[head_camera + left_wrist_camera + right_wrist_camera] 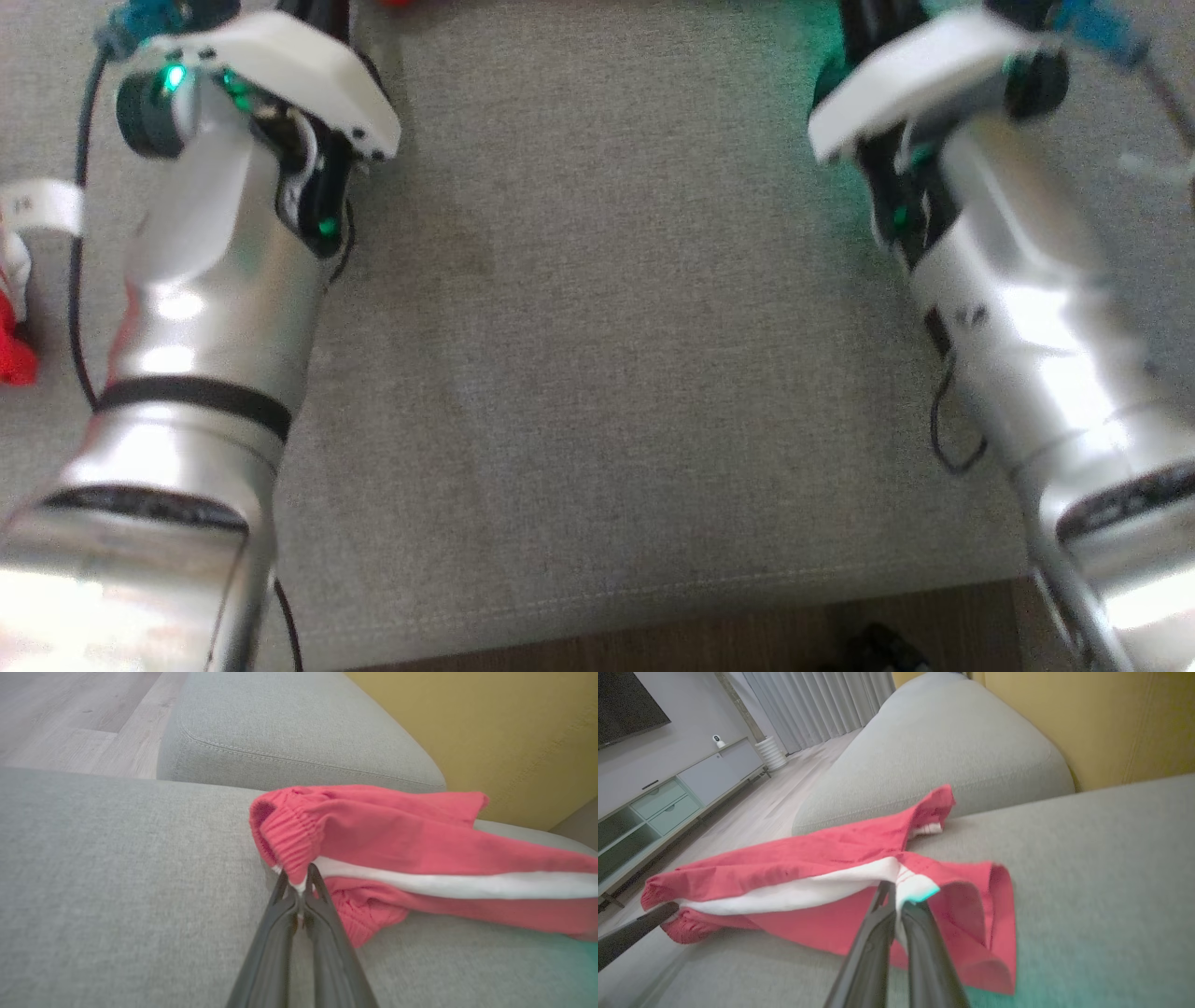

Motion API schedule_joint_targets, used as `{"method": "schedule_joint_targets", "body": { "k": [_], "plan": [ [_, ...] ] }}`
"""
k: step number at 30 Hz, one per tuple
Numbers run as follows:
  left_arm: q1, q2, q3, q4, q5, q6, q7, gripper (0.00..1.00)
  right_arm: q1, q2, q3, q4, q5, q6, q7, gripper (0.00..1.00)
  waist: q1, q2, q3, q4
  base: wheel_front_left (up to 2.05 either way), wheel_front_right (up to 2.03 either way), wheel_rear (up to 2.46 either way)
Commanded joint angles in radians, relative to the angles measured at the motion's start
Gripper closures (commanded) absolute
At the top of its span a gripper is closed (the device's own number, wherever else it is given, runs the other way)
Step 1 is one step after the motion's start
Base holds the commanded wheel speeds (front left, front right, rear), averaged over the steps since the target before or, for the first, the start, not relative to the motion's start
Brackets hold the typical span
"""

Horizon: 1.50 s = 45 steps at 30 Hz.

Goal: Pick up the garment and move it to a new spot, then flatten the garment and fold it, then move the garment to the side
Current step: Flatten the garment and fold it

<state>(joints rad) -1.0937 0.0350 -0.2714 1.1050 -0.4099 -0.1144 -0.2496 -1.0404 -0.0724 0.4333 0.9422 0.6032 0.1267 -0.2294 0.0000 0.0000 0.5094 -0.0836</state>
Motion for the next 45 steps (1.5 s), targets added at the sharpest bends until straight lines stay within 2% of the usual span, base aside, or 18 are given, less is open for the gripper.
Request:
{"method": "schedule_joint_targets", "body": {
  "k": [1, 4, 8, 13, 15, 18, 22, 23, 29, 33, 36, 40, 45],
  "plan": [
    [0.021, 0.026, 0.020, -0.057, 0.006, -0.001, -0.012, 1.00, 0.042, 0.015, 0.011, -0.043, 0.013, 0.004, -0.016, 1.00, 0.0000, 0.0000, -0.007, 0.006, 0.00, 0.00, 0.00],
    [0.128, 0.021, 0.029, -0.167, 0.018, -0.003, -0.012, 1.00, 0.158, -0.029, 0.014, -0.116, 0.025, 0.004, -0.029, 1.00, 0.0000, 0.0000, -0.032, 0.020, 0.00, 0.00, 0.00],
    [0.298, 0.018, 0.011, -0.328, 0.056, -0.005, -0.012, 1.00, 0.348, -0.093, -0.025, -0.288, 0.007, 0.004, -0.032, 1.00, 0.0000, 0.0000, -0.077, 0.031, 0.00, 0.00, 0.00],
    [0.523, 0.023, -0.003, -0.545, 0.099, 0.002, -0.012, 1.00, 0.588, -0.134, -0.092, -0.504, -0.047, 0.004, -0.028, 1.00, 0.0000, 0.0000, -0.136, 0.029, 0.00, 0.00, 0.00],
    [0.621, 0.032, -0.010, -0.622, 0.110, 0.010, -0.012, 1.00, 0.681, -0.139, -0.126, -0.597, -0.073, 0.004, 0.004, 1.00, 0.0000, 0.0000, -0.160, 0.029, 0.00, 0.00, 0.00],
    [0.752, 0.049, -0.034, -0.738, 0.123, 0.024, -0.003, 1.00, 0.814, -0.137, -0.182, -0.755, -0.119, 0.004, 0.066, 1.00, 0.0000, 0.0000, -0.189, 0.027, 0.00, 0.00, 0.00],
    [0.896, 0.073, -0.063, -0.911, 0.130, 0.046, 0.063, 1.00, 0.976, -0.109, -0.276, -0.953, -0.176, 0.004, 0.174, 1.00, 0.0000, 0.0000, -0.214, 0.032, 0.00, 0.00, 0.00],
    [0.896, 0.073, -0.063, -0.911, 0.130, 0.046, 0.063, 1.00, 0.976, -0.109, -0.276, -0.953, -0.176, 0.004, 0.174, 1.00, 0.0000, 0.0000, -0.214, 0.032, 0.00, 0.00, 0.00],
    [1.034, 0.109, -0.081, -1.149, 0.127, 0.083, 0.177, 1.00, 1.142, -0.054, -0.375, -1.176, -0.234, 0.004, 0.355, 1.00, 0.0000, 0.0000, -0.234, 0.039, 0.00, 0.00, 0.00],
    [1.055, 0.126, -0.085, -1.233, 0.117, 0.089, 0.242, 1.00, 1.161, -0.047, -0.420, -1.245, -0.251, 0.004, 0.471, 1.00, 0.0000, 0.0000, -0.232, 0.042, 0.00, 0.00, 0.00],
    [1.037, 0.131, -0.081, -1.261, 0.100, 0.086, 0.284, 1.00, 1.117, -0.062, -0.442, -1.263, -0.253, 0.004, 0.552, 1.00, 0.0000, 0.0000, -0.213, 0.046, 0.00, 0.00, 0.00],
    [0.974, 0.132, -0.073, -1.258, 0.069, 0.068, 0.327, 1.00, 0.989, -0.103, -0.459, -1.248, -0.245, 0.004, 0.623, 1.00, 0.0000, 0.0000, -0.161, 0.065, 0.00, 0.00, 0.00],
    [0.835, 0.125, -0.063, -1.211, 0.038, 0.041, 0.347, 1.00, 0.782, -0.181, -0.420, -1.171, -0.215, 0.004, 0.691, 1.00, 0.0000, 0.0000, -0.072, 0.106, 0.00, 0.00, 0.00]
  ]
}}
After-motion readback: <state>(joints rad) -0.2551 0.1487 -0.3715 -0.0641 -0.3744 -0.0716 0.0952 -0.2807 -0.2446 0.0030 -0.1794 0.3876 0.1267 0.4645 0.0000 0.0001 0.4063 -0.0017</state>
